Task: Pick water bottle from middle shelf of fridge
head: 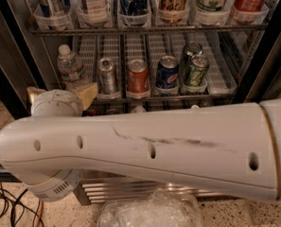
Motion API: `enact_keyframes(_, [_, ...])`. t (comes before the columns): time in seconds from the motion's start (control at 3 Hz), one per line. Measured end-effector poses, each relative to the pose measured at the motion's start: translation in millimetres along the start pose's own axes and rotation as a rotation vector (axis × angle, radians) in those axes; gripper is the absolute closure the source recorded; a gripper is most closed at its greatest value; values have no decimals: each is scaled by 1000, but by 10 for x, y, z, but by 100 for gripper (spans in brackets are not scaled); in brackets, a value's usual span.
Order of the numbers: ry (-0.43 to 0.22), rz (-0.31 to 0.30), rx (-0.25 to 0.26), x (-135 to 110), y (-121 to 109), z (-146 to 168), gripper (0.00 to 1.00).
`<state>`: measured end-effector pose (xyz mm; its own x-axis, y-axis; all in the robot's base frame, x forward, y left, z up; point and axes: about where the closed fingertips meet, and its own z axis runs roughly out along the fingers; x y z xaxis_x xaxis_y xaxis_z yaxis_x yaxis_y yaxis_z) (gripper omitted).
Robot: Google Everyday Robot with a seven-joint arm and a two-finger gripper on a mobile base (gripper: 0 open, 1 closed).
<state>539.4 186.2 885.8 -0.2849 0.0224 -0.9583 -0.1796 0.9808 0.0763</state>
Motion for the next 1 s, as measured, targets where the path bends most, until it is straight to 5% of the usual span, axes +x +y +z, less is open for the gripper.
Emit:
enact_keyframes(0.67, [-19, 5, 46, -16, -80, -91, 28])
enact_keyframes(1.0, [-21, 12, 36, -25, -43, -140, 28])
